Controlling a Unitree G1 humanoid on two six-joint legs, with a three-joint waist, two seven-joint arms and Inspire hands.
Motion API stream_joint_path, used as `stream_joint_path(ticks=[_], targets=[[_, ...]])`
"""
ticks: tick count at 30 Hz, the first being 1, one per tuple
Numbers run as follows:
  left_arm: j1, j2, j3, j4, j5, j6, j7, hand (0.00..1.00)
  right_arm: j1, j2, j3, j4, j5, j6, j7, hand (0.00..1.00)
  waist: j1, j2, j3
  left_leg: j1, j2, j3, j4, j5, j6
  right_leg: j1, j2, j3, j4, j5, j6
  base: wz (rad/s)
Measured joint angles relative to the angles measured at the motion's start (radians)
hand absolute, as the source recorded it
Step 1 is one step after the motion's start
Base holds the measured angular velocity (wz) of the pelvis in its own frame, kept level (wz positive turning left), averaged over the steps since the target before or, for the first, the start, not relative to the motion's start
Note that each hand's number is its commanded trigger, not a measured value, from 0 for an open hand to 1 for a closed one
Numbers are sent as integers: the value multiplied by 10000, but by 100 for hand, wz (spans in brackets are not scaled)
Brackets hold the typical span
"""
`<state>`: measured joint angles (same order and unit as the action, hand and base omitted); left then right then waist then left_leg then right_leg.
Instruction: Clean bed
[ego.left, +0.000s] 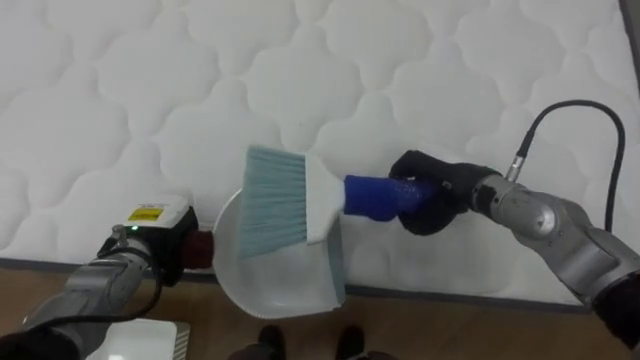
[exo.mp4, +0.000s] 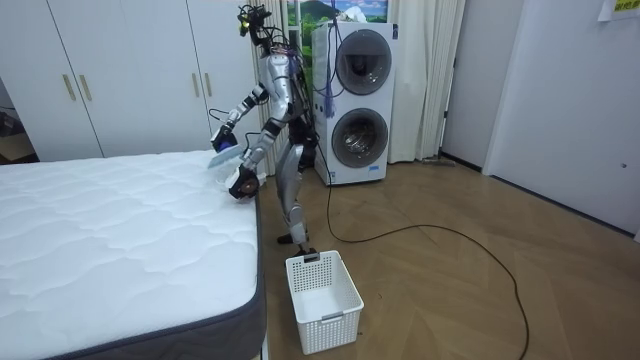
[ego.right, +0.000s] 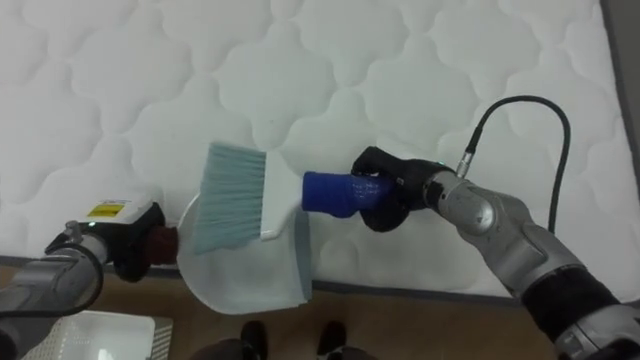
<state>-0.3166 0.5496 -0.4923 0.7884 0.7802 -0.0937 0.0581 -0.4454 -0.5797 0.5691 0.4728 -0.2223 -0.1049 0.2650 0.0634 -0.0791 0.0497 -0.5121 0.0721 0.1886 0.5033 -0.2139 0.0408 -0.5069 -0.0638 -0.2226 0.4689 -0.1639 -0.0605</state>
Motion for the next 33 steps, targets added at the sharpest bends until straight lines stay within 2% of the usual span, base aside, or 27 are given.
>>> stream_joint_path(ticks=[12, 17, 18, 20, 21, 22, 24, 25, 26, 27, 28, 29, 30, 33], targets=[[73, -105, 1, 26, -23, 9, 10, 100, 316, 1, -14, 120, 69, -63, 5, 100, -12, 6, -3, 28, -2, -3, 116, -1, 2, -2, -35, 2, 163, -48, -24, 0], [70, -322, 10, 51, -7, -35, 218, 100, 332, 42, -128, 871, 1462, -157, -112, 100, -66, 5, -3, 20, -31, -15, 141, -1, 2, -37, -91, 9, 356, -139, -28, 2], [70, -334, 20, 49, -7, -46, 246, 100, 335, 88, -228, 966, 1564, -163, -142, 99, -72, 2, -4, 25, -31, -14, 149, -1, 2, -37, -91, 17, 363, -140, -29, 0], [112, -384, 184, 47, -14, -199, 357, 100, 376, 459, -886, 1473, 2014, -243, -446, 98, -192, -2, -7, 99, -34, -2, 148, -1, 2, 14, -92, 33, 359, -141, -30, 0], [141, -408, 214, 47, -22, -216, 443, 100, 380, 550, -1048, 1622, 2180, -262, -557, 92, -212, -3, -8, 131, -35, 17, 138, -1, 2, 39, -93, 47, 348, -141, -30, -5], [226, -481, 345, 46, -26, -245, 623, 100, 389, 750, -1394, 1878, 2420, -264, -814, 77, -266, -1, -8, 197, -40, 38, 116, -1, 2, 90, -93, 72, 322, -139, -26, 0], [409, -636, 627, 67, -19, -247, 900, 100, 510, 1052, -2024, 2129, 2713, -263, -1151, 76, -409, -11, -15, 326, -82, 28, 30, 0, 2, 210, -112, 71, 309, -151, -6, 2], [557, -765, 748, 83, -9, -250, 1081, 100, 709, 1158, -2438, 2146, 2935, -264, -1406, 71, -481, -6, -14, 487, -128, 16, -54, 1, 5, 343, -140, 67, 279, -178, 31, 3], [709, -849, 904, 89, 22, -267, 1205, 100, 867, 1269, -2841, 2224, 3080, -270, -1641, 57, -566, -6, -15, 659, -155, 14, -146, 1, 5, 510, -151, 65, 201, -195, 50, 3], [778, -892, 968, 105, 65, -262, 1280, 100, 927, 1310, -2982, 2297, 3174, -271, -1762, 51, -602, -8, -16, 759, -164, 9, -206, 1, 5, 612, -150, 57, 111, -192, 55, 5], [845, -980, 997, 122, 188, -238, 1386, 100, 1134, 1317, -3288, 2464, 3530, -277, -1973, 29, -632, 6, -24, 937, -170, -45, -263, 0, 5, 864, -129, 7, -54, -184, 80, 11], [911, -1033, 1002, 117, 189, -236, 1496, 100, 1291, 1327, -3601, 2664, 3849, -261, -2143, 22, -675, 24, -40, 1116, -174, -113, -365, 0, 4, 1107, -72, 1, -242, -158, 120, 13], [945, -1057, 1029, 102, 189, -238, 1536, 100, 1380, 1326, -3772, 2669, 3952, -258, -2243, 0, -676, 26, -45, 1191, -175, -117, -416, 1, 4, 1196, -61, -1, -319, -150, 132, 7], [1313, -1247, 1567, -184, 219, -220, 1664, 100, 1547, 1359, -4544, 2688, 4866, -263, -2647, 0, -811, 179, -165, 1470, -184, -119, -652, 13, 10, 1550, -40, -114, -629, -46, 174, 0]])
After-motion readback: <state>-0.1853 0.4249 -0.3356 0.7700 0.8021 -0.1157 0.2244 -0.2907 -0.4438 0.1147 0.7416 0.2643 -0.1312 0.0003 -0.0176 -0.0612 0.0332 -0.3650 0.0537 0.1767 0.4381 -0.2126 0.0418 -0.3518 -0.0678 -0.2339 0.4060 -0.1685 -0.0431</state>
